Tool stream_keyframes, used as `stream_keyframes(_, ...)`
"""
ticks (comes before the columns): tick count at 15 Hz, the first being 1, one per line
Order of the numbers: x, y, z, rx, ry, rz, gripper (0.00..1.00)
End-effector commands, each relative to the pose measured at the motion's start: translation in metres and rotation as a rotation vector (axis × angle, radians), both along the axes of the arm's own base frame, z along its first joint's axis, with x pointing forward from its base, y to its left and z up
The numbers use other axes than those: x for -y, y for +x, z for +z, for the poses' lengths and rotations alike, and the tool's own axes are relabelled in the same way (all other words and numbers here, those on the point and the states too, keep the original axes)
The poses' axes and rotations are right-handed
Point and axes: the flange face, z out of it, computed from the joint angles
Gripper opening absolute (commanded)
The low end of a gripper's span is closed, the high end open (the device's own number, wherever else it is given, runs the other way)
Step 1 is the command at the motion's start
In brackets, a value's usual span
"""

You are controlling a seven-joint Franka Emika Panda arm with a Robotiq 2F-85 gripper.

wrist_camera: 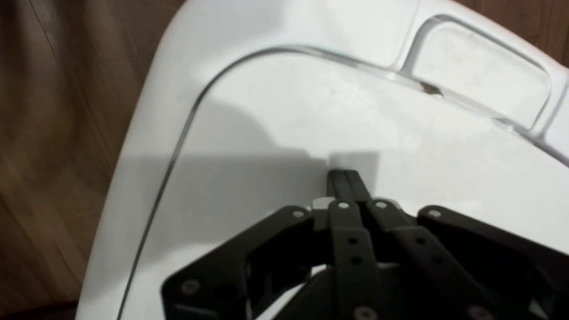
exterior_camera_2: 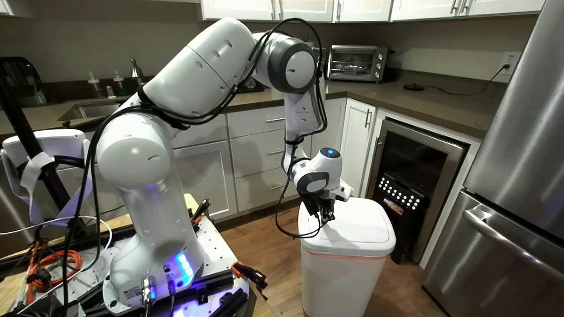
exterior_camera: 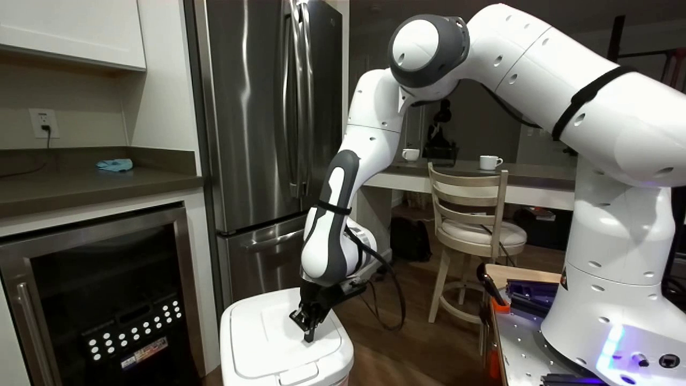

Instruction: Close the white bin

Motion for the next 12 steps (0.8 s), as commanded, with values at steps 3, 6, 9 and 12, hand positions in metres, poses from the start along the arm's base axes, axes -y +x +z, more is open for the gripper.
stream_keyframes(3,-0.008,0.040,0.079,-0.016,0.033,0.065,0.27)
stream_keyframes(6,-0.011,0.049,0.074,-0.025,0.042,0.050,0.19)
stream_keyframes(9,-0.012,0.052,0.119,0.002,0.026,0.076,0.62)
stream_keyframes(12,-0.011,0.044,0.151,0.050,-0.012,0.093,0.83)
